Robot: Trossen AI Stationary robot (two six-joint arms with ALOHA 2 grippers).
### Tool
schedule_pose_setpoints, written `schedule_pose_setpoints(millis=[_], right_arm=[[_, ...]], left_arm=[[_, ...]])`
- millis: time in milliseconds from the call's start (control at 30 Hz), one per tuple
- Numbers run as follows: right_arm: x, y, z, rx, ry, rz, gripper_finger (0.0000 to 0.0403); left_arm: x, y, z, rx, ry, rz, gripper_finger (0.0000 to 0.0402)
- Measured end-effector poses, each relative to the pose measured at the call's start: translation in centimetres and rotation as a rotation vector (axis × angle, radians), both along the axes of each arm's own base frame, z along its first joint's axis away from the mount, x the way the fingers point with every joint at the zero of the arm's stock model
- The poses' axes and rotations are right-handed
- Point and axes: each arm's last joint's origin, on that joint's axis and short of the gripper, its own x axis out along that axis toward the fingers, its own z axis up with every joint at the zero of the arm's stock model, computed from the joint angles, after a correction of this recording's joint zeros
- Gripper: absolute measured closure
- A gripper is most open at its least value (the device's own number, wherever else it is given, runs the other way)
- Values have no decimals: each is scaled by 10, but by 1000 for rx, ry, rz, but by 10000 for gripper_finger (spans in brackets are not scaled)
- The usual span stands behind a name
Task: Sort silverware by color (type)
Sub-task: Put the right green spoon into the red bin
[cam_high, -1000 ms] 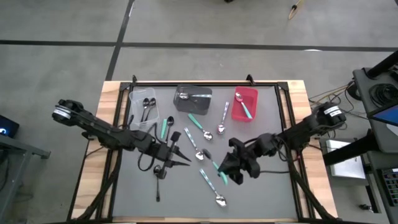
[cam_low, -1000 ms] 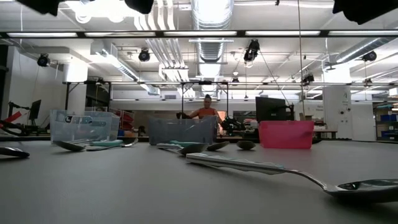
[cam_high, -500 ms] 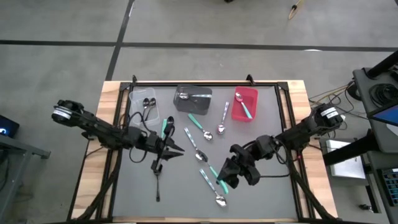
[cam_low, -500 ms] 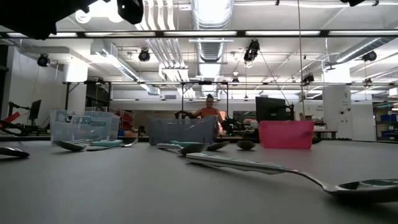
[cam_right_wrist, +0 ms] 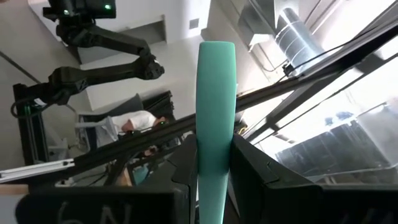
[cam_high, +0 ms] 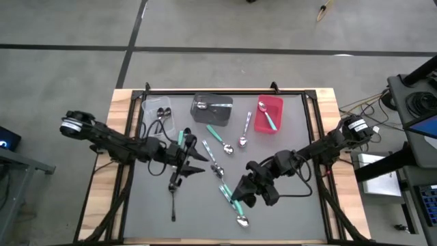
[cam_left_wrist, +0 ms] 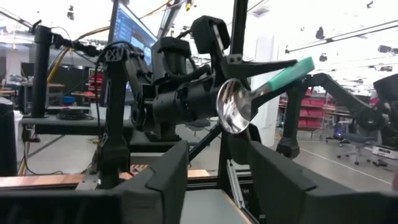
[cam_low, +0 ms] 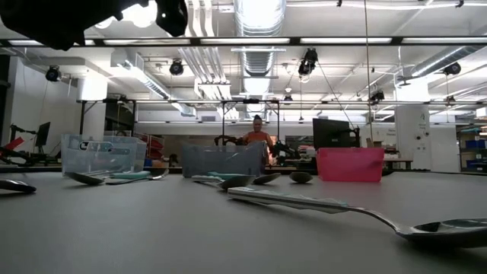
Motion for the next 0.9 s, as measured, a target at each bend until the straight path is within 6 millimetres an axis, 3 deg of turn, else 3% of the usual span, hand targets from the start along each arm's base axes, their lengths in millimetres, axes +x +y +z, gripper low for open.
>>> schedule_pose_setpoints(millis=[233,567,700,900], right_arm=[[1,1,0,-28,0,-11,348],[3,1,-4,-44,40,-11,348],[3,1,-4,-45,44,-10,348],[3,1,-5,-47,48,-9,348]], left_arm=[[23,-4,2,0,8,3,212],[41,-11,13,26,-50,-92,234],[42,-11,12,23,-42,-93,271],[41,-9,11,-8,-27,-95,377]])
